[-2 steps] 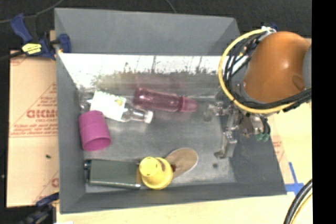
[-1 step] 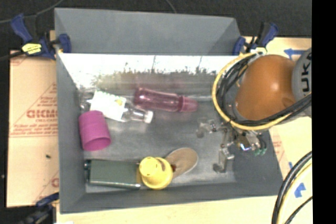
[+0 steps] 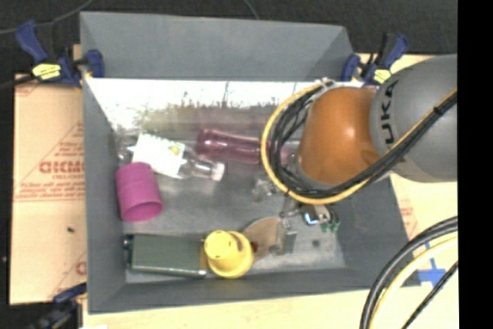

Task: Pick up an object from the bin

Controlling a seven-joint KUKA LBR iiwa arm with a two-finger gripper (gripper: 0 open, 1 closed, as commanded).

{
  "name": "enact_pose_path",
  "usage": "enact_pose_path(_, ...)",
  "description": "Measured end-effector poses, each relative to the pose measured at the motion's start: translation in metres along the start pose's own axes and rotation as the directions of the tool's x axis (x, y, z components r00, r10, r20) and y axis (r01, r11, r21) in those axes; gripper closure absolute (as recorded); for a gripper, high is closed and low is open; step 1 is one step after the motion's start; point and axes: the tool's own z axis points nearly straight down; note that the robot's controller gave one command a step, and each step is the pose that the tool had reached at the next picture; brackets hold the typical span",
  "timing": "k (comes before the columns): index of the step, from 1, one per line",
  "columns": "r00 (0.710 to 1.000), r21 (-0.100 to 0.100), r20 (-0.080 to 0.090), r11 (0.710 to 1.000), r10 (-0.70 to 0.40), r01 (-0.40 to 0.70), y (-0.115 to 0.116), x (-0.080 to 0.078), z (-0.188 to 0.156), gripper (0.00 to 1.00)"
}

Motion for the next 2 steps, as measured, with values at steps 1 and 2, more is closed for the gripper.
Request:
enact_pose_path(1, 0.914, 0.0, -0.003, 0.914, -0.405, 0.405, 0.005, 0.018, 0.04, 0.0)
enact_pose_path(2, 1.0, 0.0, -0.001, 1.0, -0.002, 0.002, 0.012, 0.018, 0.065, 1.0)
